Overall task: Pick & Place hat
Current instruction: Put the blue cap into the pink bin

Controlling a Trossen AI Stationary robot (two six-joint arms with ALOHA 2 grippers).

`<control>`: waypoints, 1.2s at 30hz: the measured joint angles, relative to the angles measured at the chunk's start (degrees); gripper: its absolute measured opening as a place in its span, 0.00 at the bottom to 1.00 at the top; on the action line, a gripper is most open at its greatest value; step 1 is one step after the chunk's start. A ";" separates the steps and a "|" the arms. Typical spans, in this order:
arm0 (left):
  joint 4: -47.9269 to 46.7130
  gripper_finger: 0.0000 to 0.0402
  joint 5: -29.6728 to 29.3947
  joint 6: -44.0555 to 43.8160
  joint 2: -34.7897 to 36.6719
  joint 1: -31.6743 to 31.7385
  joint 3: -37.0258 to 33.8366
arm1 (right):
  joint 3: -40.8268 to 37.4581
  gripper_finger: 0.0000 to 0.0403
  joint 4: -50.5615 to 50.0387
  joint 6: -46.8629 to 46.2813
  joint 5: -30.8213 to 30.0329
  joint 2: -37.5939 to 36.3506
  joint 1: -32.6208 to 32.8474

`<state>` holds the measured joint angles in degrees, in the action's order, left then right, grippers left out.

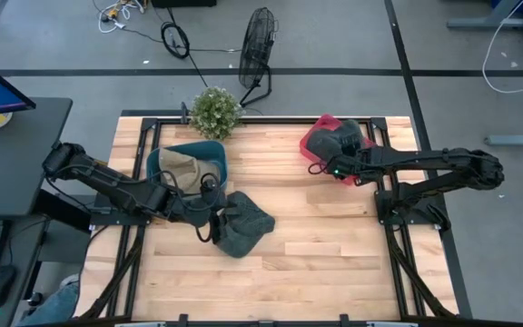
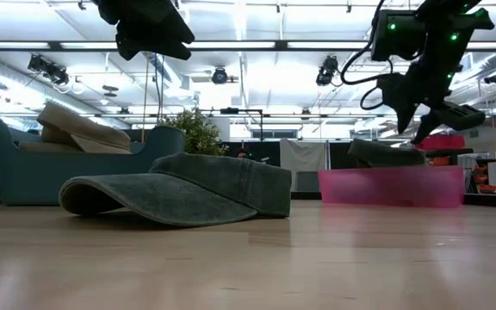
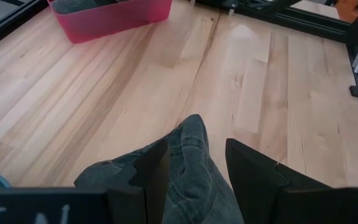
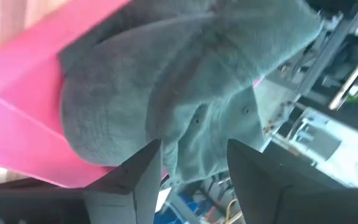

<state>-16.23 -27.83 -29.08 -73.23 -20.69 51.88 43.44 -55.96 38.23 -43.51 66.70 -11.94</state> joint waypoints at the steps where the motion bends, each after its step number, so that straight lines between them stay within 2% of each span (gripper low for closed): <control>1: 0.00 0.40 0.00 0.00 0.00 0.00 0.00 | 0.00 0.46 0.01 0.35 0.00 0.00 0.61; 7: 0.00 0.40 0.00 0.00 0.00 0.00 0.00 | 0.92 0.46 -0.13 1.69 -0.98 -1.94 3.36; 14: 0.01 0.40 0.00 -0.24 0.00 -0.01 0.00 | 14.07 0.46 -1.08 0.20 0.17 -5.70 5.89; 16: 0.00 0.40 0.00 -0.24 0.00 0.00 0.00 | 18.25 0.46 -0.85 -1.50 4.04 -6.18 6.58; 20: 0.02 0.40 0.00 -0.22 0.00 0.00 0.00 | 24.19 0.46 0.82 -9.72 18.76 -6.27 8.43; 27: 0.02 0.40 0.00 -0.24 0.00 0.00 0.00 | 25.49 0.46 8.63 -19.79 38.00 -5.50 12.27; 31: 0.02 0.40 0.00 -0.24 0.00 0.00 0.00 | 25.49 0.46 10.97 -24.72 43.73 -2.35 15.54; 36: 0.00 0.40 0.00 -0.24 0.00 0.00 0.00 | 25.49 0.46 15.40 -28.39 44.65 5.10 20.12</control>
<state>-16.23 -27.83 -29.32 -73.23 -20.69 51.88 68.93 -40.57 9.85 1.15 71.79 8.19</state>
